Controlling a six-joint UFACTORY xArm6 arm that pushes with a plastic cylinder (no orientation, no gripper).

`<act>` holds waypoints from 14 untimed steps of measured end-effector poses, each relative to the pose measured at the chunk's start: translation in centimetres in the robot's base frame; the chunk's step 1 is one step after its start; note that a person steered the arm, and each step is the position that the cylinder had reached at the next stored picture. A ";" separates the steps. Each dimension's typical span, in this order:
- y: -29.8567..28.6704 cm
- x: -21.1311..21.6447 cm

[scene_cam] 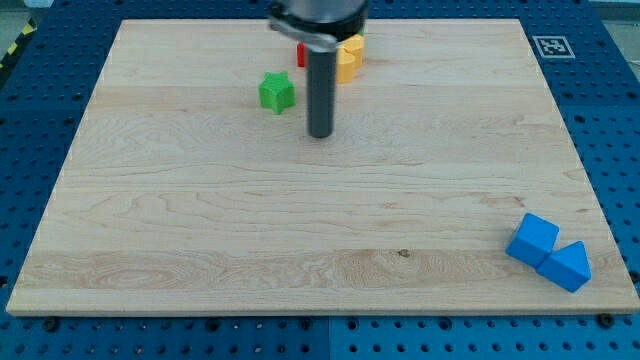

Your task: Push the green star to the left of the yellow heart

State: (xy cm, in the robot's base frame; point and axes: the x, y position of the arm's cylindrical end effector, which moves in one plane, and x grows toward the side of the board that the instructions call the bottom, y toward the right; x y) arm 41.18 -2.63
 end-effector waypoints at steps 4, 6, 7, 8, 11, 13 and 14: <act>-0.7 -6.6; -5.8 -5.2; -5.9 -7.4; -4.9 -9.2; -5.9 -8.1; -3.7 -7.5; -2.3 -8.7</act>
State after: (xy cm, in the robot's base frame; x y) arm 32.51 -4.94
